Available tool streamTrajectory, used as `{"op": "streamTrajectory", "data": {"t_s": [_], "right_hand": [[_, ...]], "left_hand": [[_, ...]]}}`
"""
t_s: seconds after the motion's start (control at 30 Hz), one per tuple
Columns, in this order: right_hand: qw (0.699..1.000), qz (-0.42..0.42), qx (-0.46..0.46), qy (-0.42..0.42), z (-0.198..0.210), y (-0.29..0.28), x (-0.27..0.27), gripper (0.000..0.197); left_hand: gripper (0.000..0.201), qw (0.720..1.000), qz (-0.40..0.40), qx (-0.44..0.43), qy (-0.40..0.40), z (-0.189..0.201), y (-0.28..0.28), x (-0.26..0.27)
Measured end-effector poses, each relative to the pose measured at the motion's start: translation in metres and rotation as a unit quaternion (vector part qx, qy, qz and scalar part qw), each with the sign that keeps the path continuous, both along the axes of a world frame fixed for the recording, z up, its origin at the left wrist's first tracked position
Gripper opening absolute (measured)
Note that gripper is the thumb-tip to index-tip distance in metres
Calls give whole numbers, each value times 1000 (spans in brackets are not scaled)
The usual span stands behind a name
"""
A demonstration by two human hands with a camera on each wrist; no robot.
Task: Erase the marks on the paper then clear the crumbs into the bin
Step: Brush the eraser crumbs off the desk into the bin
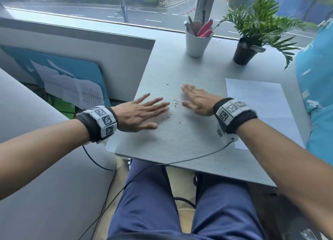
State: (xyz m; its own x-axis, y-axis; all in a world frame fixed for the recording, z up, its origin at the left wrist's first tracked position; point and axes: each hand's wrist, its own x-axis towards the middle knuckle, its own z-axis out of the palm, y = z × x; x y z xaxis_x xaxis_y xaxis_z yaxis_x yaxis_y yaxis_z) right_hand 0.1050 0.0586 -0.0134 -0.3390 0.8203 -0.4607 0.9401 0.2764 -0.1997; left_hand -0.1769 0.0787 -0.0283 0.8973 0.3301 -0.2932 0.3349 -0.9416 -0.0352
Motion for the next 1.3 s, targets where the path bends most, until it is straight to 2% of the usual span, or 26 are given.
{"op": "streamTrajectory", "data": {"t_s": [0.07, 0.13, 0.2, 0.27, 0.37, 0.47, 0.57, 0.67, 0.8, 0.9, 0.97, 1.03, 1.13, 1.23, 1.3], "right_hand": [[997, -38, -20, -63, -2, 14, 1, 91], [995, -23, -27, -94, -9, 10, -13, 110], [996, 36, -27, -76, -14, -9, -33, 117], [996, 77, -25, -34, -12, -20, -44, 113], [1000, 9, 2, 5, 0, 2, -39, 109], [996, -79, -7, -27, 12, 30, -23, 115], [993, -98, -27, -54, 11, 33, -14, 117], [992, -92, -52, -67, 2, 19, -13, 126], [993, -84, -57, -53, -3, -10, -21, 129], [994, -80, -73, -14, 0, -35, -32, 126], [992, -107, -66, 2, 2, -53, -36, 124], [988, -145, -57, -20, 2, -74, -39, 129], [982, -155, -75, -77, -6, -104, -57, 135], [980, -173, -63, -72, -13, -107, -88, 137], [982, -174, -47, -53, -14, -97, -108, 135]], "left_hand": [[70, 996, 70, -32, -45, 6, 11, -6], [71, 989, 114, -51, -74, 12, 28, -7], [74, 984, 144, -70, -82, 17, 50, 0], [79, 978, 166, -100, -72, 17, 72, 12], [85, 971, 188, -143, -40, 12, 99, 35], [77, 965, 207, -158, -27, 8, 113, 59], [85, 968, 195, -158, 2, 1, 115, 74], [92, 980, 142, -134, 23, -4, 93, 73], [84, 987, 55, -150, 32, -2, 41, 45], [77, 981, 30, -190, -8, -3, 19, 21], [74, 975, 34, -215, -53, -2, 12, 12], [71, 965, 58, -232, -110, 2, 8, 7], [66, 949, 105, -240, -173, 8, 12, -3], [64, 936, 160, -233, -208, 10, 27, -17], [71, 924, 200, -230, -231, 9, 37, -28]]}}
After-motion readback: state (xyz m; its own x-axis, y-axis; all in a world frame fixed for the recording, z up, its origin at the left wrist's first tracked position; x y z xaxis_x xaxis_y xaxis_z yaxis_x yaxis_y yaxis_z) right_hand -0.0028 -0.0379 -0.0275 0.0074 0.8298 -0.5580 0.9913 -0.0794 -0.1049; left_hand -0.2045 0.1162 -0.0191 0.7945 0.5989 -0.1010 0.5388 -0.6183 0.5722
